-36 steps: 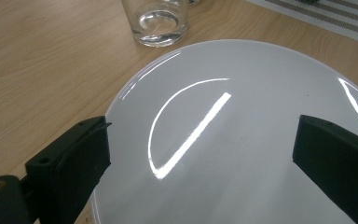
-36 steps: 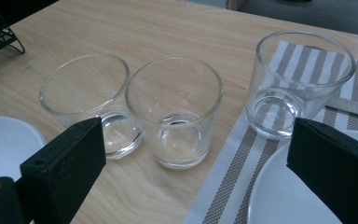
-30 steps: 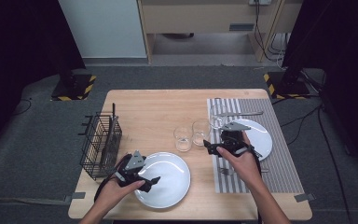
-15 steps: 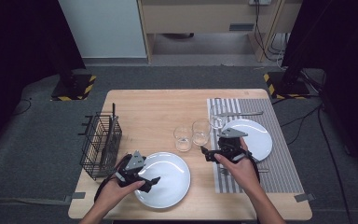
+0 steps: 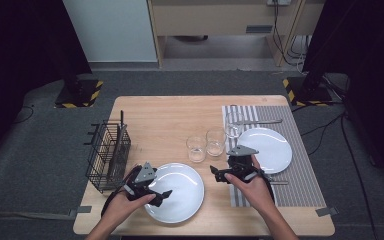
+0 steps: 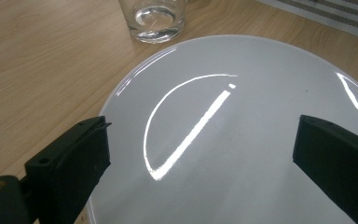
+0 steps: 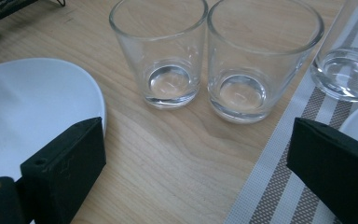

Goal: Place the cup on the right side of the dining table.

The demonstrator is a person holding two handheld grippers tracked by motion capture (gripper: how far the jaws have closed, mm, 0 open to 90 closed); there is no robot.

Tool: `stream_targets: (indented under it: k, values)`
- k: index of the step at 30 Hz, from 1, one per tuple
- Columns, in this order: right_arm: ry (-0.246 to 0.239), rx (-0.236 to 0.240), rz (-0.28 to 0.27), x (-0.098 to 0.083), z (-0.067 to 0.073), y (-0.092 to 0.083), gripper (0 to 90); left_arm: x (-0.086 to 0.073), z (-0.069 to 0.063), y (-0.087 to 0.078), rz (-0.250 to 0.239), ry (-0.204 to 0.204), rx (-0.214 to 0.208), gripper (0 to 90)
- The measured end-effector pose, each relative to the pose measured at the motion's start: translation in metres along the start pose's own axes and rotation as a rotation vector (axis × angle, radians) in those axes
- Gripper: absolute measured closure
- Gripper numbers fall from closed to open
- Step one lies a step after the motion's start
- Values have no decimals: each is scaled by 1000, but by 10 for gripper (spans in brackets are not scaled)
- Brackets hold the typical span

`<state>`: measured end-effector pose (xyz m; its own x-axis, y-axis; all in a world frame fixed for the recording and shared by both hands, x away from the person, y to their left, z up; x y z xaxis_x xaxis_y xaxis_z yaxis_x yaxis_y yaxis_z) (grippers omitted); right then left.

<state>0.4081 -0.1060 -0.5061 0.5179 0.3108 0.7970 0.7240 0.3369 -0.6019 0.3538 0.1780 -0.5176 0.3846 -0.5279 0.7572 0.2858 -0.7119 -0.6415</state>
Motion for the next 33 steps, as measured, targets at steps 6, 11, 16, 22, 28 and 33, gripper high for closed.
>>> stream_targets:
  k: [6,11,16,22,28,33]
  values:
    - [-5,13,16,-7,6,1,48,0,0,0,1,1,-2,31]
    - [-3,18,21,-12,11,3,48,0,-1,1,4,3,-3,31]
    - [-1,23,21,-15,14,5,49,-1,-1,2,9,7,-5,31]
    - [5,32,37,-20,19,10,47,-2,-2,3,20,11,-7,31]
    - [31,43,45,-27,25,16,50,-3,-2,4,26,14,-8,30]
    - [33,42,77,-32,30,20,49,-4,-2,3,27,13,-8,30]
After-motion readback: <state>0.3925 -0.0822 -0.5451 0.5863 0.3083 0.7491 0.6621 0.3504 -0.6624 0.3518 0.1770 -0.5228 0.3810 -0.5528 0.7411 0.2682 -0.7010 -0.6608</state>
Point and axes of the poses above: each handheld gripper's, and its own axes: y roughly forward along the jaws, x roughly out of its top, z roughly to its left, the point moved 4 cm from there along y, roughly forward along the jaws, and after that the axes turned 12 degrees about -x, right-handed, at the moved point
